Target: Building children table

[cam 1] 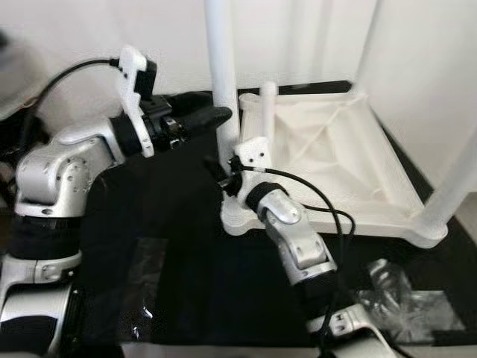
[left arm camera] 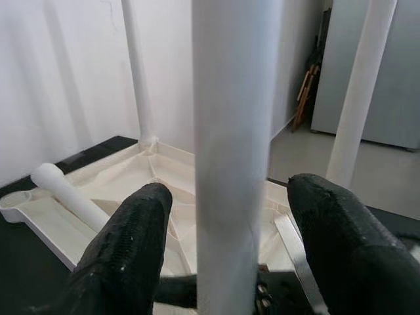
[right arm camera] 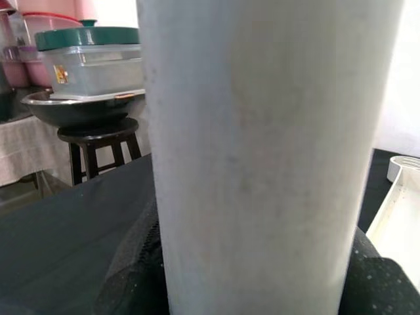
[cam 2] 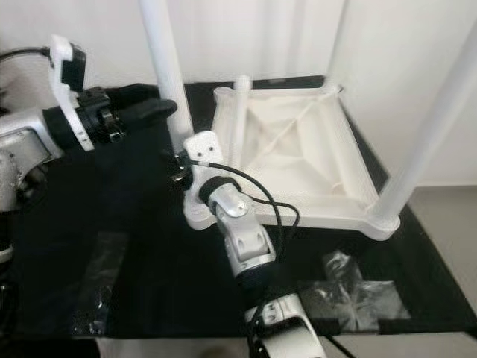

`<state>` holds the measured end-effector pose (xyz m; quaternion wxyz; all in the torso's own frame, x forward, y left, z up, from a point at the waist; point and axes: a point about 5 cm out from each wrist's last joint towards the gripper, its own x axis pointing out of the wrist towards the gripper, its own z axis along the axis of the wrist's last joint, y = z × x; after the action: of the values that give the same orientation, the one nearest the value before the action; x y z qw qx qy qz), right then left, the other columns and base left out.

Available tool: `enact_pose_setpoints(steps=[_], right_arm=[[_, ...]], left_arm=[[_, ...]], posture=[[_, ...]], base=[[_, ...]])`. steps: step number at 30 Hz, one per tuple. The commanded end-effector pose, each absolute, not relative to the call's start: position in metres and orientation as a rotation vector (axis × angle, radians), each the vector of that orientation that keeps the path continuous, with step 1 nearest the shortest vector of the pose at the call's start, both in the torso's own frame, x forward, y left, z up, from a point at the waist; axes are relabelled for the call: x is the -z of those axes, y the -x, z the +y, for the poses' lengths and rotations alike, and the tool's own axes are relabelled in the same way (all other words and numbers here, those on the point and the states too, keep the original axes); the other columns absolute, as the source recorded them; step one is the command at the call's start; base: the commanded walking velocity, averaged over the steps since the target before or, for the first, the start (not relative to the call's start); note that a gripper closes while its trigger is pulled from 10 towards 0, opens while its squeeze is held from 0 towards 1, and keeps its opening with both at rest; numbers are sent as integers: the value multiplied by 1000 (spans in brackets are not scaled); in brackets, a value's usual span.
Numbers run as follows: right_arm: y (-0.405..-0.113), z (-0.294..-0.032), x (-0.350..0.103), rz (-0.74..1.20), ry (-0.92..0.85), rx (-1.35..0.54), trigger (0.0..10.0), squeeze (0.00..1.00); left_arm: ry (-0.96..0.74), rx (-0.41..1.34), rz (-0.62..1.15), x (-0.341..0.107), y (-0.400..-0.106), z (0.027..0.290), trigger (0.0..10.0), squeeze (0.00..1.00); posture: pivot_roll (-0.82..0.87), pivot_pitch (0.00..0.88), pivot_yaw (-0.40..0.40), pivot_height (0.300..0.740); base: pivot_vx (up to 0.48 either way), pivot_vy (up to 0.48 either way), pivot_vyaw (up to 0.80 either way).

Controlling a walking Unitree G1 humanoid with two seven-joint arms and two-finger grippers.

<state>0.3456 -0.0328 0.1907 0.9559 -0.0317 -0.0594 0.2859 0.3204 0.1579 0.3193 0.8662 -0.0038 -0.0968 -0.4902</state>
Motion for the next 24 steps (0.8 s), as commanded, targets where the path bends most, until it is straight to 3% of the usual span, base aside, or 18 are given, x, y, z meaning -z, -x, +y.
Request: enact_pose_setpoints(steps=[1,3,4,6,7,8,11,12,15,17,18,21,24], right_arm=[[-333,-10,-143,82,-14,-604,0,0],[-335,-7,-147,75,-10,-617,0,0],[-336,-6,-148,79,-11,-622,3333,0],[-336,-6,-149,82,-11,-626,3333,0],[-336,-7,-151,73,-23,-636,10000,0],[-337,-7,-157,44,-36,-683,10000,420],[-332,-8,-163,31,-40,-692,10000,420],[-328,-6,-175,-15,-80,-754,10000,1000],[-326,-17,-216,-181,-154,-987,10000,1000],[-328,-23,-222,-191,-139,-1053,10000,1000],[-333,-30,-224,-182,-84,-1117,10000,0],[-344,-44,-225,-160,50,-1240,10000,0],[-344,-44,-225,-160,50,-1240,10000,0]], left_arm=[[8,1030,-194,-318,-319,159,10000,0],[36,1009,-176,-307,-313,166,10000,0],[49,991,-152,-296,-307,172,10000,0],[56,979,-135,-289,-303,176,10000,0],[67,946,-119,-280,-299,183,10000,0],[86,901,-107,-272,-295,190,10000,0],[99,869,-100,-267,-292,194,10000,0],[111,827,-95,-260,-288,200,10000,0],[151,694,-121,-246,-274,212,10000,0],[143,665,-123,-242,-270,212,10000,0],[124,652,-110,-233,-264,210,10000,0],[61,649,-60,-211,-251,201,10000,0],[61,649,-60,-211,-251,201,10000,0]], posture=[[12,98,76,740],[18,99,66,740],[23,100,62,740],[23,100,62,740],[28,102,62,740],[33,102,60,740],[33,102,60,740],[36,105,58,740],[41,104,51,740],[43,103,47,740],[47,104,44,740],[50,105,40,740],[50,105,40,740]], base=[[0,0,0],[0,0,0],[0,0,0],[0,0,0],[0,0,0],[0,0,0],[0,0,0],[0,0,0],[0,0,0],[0,0,0],[0,0,0],[0,0,0],[0,0,0]])
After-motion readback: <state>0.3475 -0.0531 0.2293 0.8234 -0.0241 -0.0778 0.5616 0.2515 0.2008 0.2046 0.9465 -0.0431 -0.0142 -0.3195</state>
